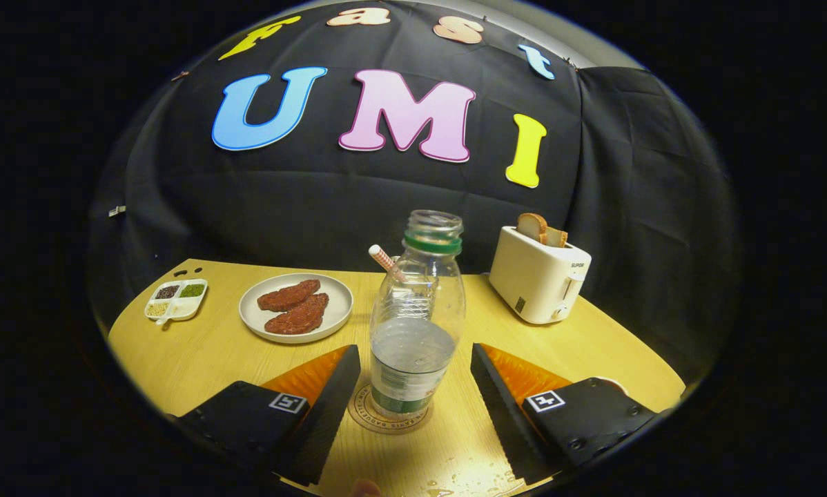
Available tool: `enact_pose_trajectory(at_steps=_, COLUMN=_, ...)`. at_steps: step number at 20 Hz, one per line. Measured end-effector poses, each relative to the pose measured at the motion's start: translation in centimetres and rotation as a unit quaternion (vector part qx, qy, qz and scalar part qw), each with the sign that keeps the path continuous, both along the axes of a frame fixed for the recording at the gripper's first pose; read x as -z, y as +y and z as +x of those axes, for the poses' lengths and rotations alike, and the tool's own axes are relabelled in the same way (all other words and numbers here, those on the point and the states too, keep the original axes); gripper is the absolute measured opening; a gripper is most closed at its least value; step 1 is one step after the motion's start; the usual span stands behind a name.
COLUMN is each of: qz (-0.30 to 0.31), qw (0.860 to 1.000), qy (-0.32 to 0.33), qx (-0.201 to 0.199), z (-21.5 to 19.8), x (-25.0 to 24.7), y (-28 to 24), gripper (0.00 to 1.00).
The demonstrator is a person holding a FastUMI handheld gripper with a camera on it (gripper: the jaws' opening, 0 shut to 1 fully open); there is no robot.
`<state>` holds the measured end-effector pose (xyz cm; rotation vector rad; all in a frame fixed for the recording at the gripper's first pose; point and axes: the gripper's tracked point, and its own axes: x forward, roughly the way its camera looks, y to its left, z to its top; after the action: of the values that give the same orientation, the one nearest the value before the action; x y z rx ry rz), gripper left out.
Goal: Take the bottle from table, then pour the juice into the cup, finally place the bottle on the coaster
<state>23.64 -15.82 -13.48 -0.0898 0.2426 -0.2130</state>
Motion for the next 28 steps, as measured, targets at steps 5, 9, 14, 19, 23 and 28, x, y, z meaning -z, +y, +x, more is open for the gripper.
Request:
enact_pose_trajectory(at_steps=5, qz=0.018, qw=0.999, qy=-0.035, qx=0.024, z=-4.2, x=-3.5, y=0.1, gripper=0.99)
enact_pose_trajectory(at_steps=9, qz=0.051, qw=0.996, qy=-0.068, qx=0.027, z=-8.6, x=-6.6, y=1.5, gripper=0.99)
enact_pose_trajectory(at_steps=14, qz=0.044, qw=0.995, qy=-0.092, qx=-0.001, z=-13.9, x=-10.7, y=4.0, gripper=0.98)
enact_pose_trajectory(at_steps=19, qz=0.026, qw=0.994, qy=-0.096, qx=-0.035, z=-17.4, x=-14.1, y=7.9, gripper=0.98)
enact_pose_trajectory(at_steps=23, qz=0.044, qw=0.993, qy=-0.1, qx=-0.048, z=-19.6, x=-14.4, y=10.6, gripper=0.98)
enact_pose_trajectory(at_steps=28, qz=0.047, qw=0.993, qy=-0.087, qx=-0.072, z=-21.2, x=-13.7, y=13.1, gripper=0.98)
